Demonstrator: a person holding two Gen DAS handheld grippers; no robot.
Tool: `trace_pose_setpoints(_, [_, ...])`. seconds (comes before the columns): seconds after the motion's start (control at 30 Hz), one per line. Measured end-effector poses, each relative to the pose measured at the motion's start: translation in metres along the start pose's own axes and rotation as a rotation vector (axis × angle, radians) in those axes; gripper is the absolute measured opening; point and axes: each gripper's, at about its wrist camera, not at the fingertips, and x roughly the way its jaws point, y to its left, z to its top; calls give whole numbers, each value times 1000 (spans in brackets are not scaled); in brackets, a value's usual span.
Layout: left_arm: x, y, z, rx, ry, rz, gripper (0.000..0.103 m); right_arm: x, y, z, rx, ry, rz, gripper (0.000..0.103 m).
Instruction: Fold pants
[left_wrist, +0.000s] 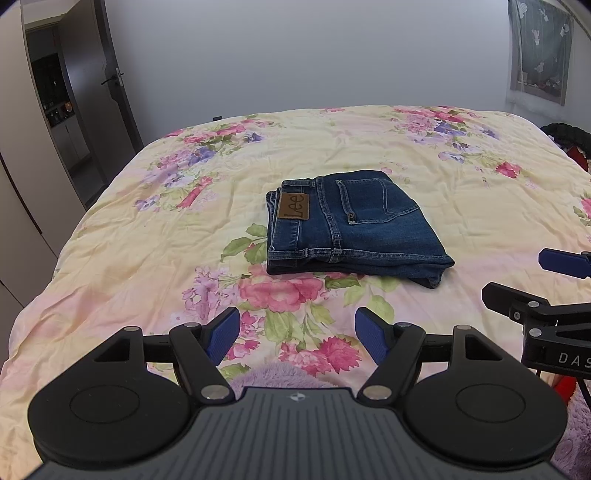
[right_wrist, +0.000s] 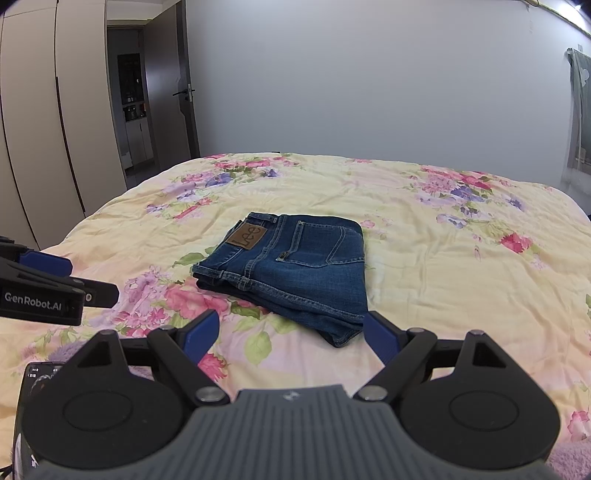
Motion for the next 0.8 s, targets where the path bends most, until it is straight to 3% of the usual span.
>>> trace_pose_setpoints(0.8, [-1, 0, 4, -6, -16, 7, 83, 3, -2, -2, 24, 8, -11, 82])
